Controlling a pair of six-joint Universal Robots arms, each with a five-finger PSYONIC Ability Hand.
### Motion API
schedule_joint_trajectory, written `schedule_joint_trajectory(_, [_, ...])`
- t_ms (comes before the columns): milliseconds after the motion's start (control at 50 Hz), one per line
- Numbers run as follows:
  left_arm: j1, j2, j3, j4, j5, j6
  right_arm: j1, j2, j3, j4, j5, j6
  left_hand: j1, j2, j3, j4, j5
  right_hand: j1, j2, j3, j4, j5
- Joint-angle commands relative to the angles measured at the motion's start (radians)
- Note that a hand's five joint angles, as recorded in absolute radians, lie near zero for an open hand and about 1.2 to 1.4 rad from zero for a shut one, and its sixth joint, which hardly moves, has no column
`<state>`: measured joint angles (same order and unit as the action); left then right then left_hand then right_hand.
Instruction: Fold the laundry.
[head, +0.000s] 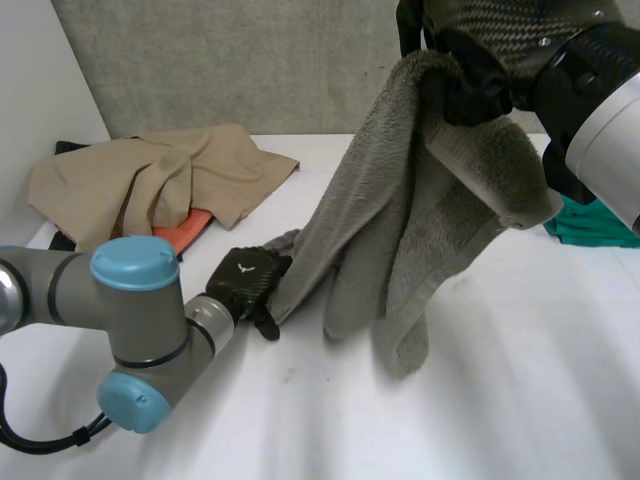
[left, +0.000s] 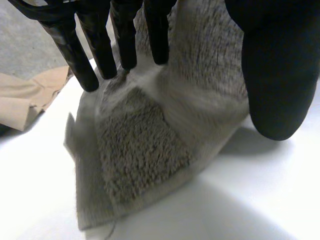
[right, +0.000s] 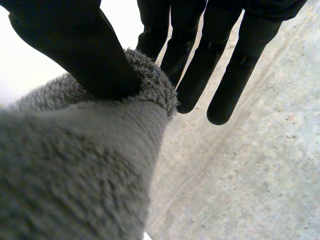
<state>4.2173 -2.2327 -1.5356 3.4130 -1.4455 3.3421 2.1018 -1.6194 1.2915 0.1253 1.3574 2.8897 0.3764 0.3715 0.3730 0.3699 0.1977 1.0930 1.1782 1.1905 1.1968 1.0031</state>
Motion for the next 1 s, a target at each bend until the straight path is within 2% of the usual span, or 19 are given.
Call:
schedule_joint_trajectory(20, [-0.007, -0.031, 0.058, 0.006, -0.122, -0.033, -0.012, -0.004, 0.011, 0.003, 0.02, -0.007, 1.019, 1.024, 1.022, 1.025, 1.023, 0.303, 0.218, 0.206, 0.199, 0.219])
schedule_joint_trajectory(80, [0.001, 0.016, 0.057, 0.008, -0.22, -0.043, -0.017, 0.001, 0.032, 0.036, 0.014, -0.023, 1.02, 1.025, 1.023, 1.026, 1.024, 0.303, 0.218, 0.206, 0.199, 0.219])
schedule_joint_trajectory(140, [0.033, 0.166, 0.028, 0.008, -0.268, -0.046, -0.077, 0.006, 0.049, 0.056, 0.002, -0.046, 1.02, 1.025, 1.023, 1.026, 1.024, 0.303, 0.218, 0.206, 0.199, 0.219])
schedule_joint_trajectory(200, [0.085, 0.31, -0.033, 0.009, -0.254, -0.038, -0.194, 0.012, 0.058, 0.092, -0.003, -0.127, 1.02, 1.025, 1.023, 1.026, 1.024, 0.303, 0.218, 0.206, 0.199, 0.219])
schedule_joint_trajectory(260, [0.113, 0.427, -0.069, 0.006, -0.227, -0.035, -0.256, 0.019, 0.068, 0.128, -0.011, -0.229, 1.02, 1.025, 1.023, 1.026, 1.024, 0.303, 0.218, 0.206, 0.199, 0.219])
schedule_joint_trajectory(320, [0.133, 0.58, -0.103, -0.007, -0.143, -0.03, -0.305, 0.09, 0.065, 0.186, 0.005, -0.381, 1.02, 1.025, 1.023, 1.026, 1.024, 0.303, 0.218, 0.206, 0.199, 0.219])
schedule_joint_trajectory(360, [0.142, 0.616, -0.112, -0.02, -0.106, -0.03, -0.31, 0.121, 0.058, 0.215, 0.008, -0.421, 1.02, 1.025, 1.023, 1.026, 1.024, 0.303, 0.218, 0.206, 0.199, 0.219])
schedule_joint_trajectory(420, [0.177, 0.637, -0.124, -0.081, -0.047, -0.018, -0.316, 0.176, 0.055, 0.272, 0.014, -0.483, 1.02, 1.025, 1.023, 1.026, 1.024, 0.303, 0.218, 0.206, 0.199, 0.219])
schedule_joint_trajectory(520, [0.213, 0.599, -0.126, -0.181, -0.02, 0.039, -0.316, 0.295, 0.052, 0.319, 0.049, -0.53, 1.02, 1.025, 1.023, 1.026, 1.024, 0.303, 0.218, 0.206, 0.199, 0.219])
schedule_joint_trajectory(620, [0.21, 0.397, -0.057, -0.17, -0.021, 0.16, -0.302, 0.432, -0.012, 0.306, 0.097, -0.543, 1.02, 1.025, 1.023, 1.026, 1.024, 0.303, 0.218, 0.206, 0.199, 0.219])
schedule_joint_trajectory(640, [0.204, 0.325, 0.009, -0.156, -0.024, 0.213, -0.298, 0.485, -0.064, 0.284, 0.115, -0.538, 1.02, 1.025, 1.023, 1.026, 1.024, 0.303, 0.218, 0.206, 0.199, 0.219])
schedule_joint_trajectory(720, [0.176, 0.184, 0.238, -0.104, -0.038, 0.304, -0.284, 0.596, -0.231, 0.168, 0.173, -0.537, 1.02, 1.025, 1.023, 1.026, 1.024, 0.303, 0.218, 0.206, 0.199, 0.219])
schedule_joint_trajectory(780, [0.153, 0.144, 0.383, -0.031, -0.053, 0.309, -0.279, 0.624, -0.337, 0.056, 0.21, -0.538, 1.02, 1.025, 1.023, 1.026, 1.024, 0.303, 0.218, 0.206, 0.199, 0.219])
schedule_joint_trajectory(820, [0.147, 0.143, 0.485, 0.089, -0.072, 0.301, -0.278, 0.619, -0.403, -0.102, 0.223, -0.53, 1.02, 1.025, 1.023, 1.026, 1.024, 0.303, 0.218, 0.206, 0.199, 0.219])
schedule_joint_trajectory(900, [0.139, 0.176, 0.511, 0.323, -0.101, 0.266, -0.276, 0.55, -0.399, -0.405, 0.213, -0.53, 1.02, 1.025, 1.023, 1.026, 1.024, 0.303, 0.218, 0.206, 0.199, 0.219])
schedule_joint_trajectory(940, [0.129, 0.221, 0.479, 0.399, -0.108, 0.257, -0.275, 0.509, -0.361, -0.467, 0.194, -0.529, 1.02, 1.025, 1.023, 1.026, 1.024, 0.303, 0.218, 0.206, 0.199, 0.219])
schedule_joint_trajectory(1000, [0.125, 0.269, 0.402, 0.391, -0.105, 0.25, -0.275, 0.48, -0.316, -0.451, 0.155, -0.527, 1.02, 1.025, 1.023, 1.026, 1.024, 0.303, 0.218, 0.206, 0.199, 0.219])
